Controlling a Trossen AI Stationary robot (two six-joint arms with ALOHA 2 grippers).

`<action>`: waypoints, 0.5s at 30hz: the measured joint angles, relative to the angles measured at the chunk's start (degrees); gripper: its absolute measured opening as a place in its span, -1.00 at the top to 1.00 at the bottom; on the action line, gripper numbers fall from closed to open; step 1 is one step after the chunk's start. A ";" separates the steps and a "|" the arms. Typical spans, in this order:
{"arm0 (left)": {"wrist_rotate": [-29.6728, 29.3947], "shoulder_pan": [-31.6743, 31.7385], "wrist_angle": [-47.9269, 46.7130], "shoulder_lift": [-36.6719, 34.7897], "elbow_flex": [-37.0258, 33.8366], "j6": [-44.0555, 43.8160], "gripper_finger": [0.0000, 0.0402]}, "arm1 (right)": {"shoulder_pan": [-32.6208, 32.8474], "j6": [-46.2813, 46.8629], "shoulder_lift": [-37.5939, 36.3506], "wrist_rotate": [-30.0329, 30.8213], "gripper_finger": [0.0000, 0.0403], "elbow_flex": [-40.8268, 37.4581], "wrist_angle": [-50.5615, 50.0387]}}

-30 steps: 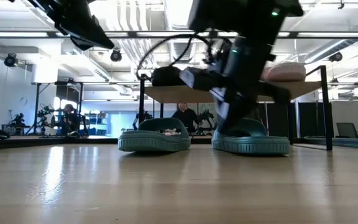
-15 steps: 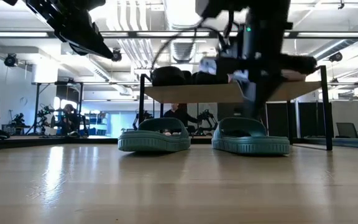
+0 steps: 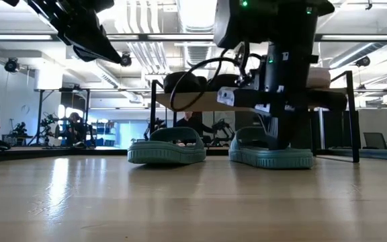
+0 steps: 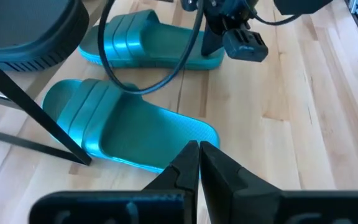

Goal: Pick and place slides into the shelf
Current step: Put the green slipper under the shelf

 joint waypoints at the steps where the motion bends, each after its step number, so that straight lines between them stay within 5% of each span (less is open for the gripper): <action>1: 0.00 0.00 0.03 0.02 0.00 0.01 1.00 | 0.00 -0.35 0.04 0.25 0.95 0.10 0.51; 8: 0.00 -0.02 0.00 0.02 -0.02 0.01 1.00 | -0.16 -10.17 0.51 0.98 0.95 2.45 17.87; 15: -0.02 -0.04 0.01 0.04 0.02 -0.14 1.00 | 1.19 -5.10 1.06 7.37 0.95 4.70 8.07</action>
